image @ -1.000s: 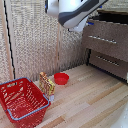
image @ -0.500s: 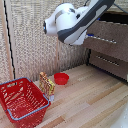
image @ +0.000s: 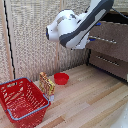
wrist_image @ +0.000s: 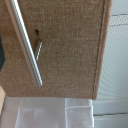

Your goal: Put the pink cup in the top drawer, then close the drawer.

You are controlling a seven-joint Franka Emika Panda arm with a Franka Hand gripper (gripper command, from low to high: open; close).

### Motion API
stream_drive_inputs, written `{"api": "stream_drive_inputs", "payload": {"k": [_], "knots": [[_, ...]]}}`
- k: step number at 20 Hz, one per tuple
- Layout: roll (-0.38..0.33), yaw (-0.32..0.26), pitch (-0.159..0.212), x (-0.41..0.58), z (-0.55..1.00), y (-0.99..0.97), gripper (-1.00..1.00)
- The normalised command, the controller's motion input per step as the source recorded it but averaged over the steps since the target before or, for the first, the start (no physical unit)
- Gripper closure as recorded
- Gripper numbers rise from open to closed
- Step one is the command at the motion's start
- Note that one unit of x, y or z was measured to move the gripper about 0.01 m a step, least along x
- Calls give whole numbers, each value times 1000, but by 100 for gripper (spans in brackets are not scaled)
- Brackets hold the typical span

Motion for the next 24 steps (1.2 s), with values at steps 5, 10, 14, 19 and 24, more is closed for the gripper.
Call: {"api": "stream_drive_inputs", "payload": {"k": [5,10,14,19,24], "knots": [[82,0,0,-111,0,-486,-100],[34,1,0,-6,-26,-589,-100],[0,2,-1,0,-77,-426,100],[-24,-30,0,0,-28,-73,100],[-70,-58,-9,2,-1,0,100]]}}
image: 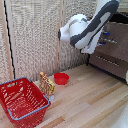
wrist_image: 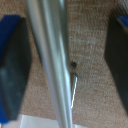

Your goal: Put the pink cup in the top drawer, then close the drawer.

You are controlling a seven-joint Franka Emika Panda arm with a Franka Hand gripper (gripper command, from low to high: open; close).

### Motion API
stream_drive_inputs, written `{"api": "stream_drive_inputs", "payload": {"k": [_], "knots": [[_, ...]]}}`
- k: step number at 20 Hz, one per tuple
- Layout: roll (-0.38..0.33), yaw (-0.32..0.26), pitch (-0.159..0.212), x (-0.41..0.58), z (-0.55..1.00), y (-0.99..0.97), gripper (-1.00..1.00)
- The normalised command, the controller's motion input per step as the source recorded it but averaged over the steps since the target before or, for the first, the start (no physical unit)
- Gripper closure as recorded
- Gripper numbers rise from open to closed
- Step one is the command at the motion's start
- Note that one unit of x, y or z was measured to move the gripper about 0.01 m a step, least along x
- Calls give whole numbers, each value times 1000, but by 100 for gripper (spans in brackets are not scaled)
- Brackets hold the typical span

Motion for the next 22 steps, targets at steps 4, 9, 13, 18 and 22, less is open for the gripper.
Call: {"api": "stream_drive_inputs", "payload": {"k": [4,9,13,18,22], "knots": [[-58,-49,-1,26,0,-1,100],[-46,-14,67,157,185,-156,100],[2,0,73,66,437,-570,100],[0,2,84,115,515,-615,100],[6,35,44,278,460,-751,100]]}}
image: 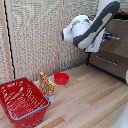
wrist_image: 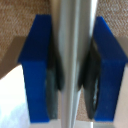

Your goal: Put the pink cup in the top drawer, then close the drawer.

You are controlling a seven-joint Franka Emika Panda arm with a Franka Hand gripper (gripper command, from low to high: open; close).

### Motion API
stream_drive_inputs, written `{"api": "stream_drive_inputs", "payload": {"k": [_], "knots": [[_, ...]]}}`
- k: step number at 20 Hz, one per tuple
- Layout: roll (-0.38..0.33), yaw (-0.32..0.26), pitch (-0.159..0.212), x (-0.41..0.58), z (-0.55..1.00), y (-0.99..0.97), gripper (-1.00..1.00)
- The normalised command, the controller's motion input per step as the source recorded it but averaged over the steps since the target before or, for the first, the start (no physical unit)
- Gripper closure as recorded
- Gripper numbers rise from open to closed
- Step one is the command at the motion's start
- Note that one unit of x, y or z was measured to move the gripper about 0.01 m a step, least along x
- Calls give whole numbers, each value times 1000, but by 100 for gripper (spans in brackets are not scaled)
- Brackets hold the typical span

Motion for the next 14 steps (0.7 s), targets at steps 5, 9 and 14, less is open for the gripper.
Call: {"api": "stream_drive_inputs", "payload": {"k": [5,9,14], "knots": [[5,57,10,150,493,-776,100],[-21,58,40,0,506,-681,100],[-12,50,20,0,498,-777,100]]}}
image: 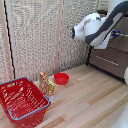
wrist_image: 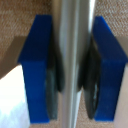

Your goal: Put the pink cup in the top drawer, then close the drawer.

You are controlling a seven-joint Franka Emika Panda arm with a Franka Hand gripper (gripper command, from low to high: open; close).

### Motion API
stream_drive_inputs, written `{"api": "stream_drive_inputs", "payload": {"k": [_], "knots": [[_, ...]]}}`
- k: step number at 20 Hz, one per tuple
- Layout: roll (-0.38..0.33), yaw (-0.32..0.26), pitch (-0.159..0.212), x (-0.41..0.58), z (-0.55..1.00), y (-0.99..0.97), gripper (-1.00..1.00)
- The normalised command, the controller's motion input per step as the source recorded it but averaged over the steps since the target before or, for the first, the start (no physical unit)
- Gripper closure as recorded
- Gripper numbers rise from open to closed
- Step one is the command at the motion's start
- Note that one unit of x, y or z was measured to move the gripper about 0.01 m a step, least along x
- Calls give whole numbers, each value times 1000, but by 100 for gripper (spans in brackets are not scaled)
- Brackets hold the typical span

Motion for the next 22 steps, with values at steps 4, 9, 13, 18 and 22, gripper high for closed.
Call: {"api": "stream_drive_inputs", "payload": {"k": [4,9,13,18,22], "knots": [[14,50,3,0,446,-959,100],[2,35,-1,3,322,-753,100],[0,35,-21,0,23,-63,-100],[-9,-20,-5,29,41,82,-100],[-5,-125,-2,91,1,361,-100]]}}
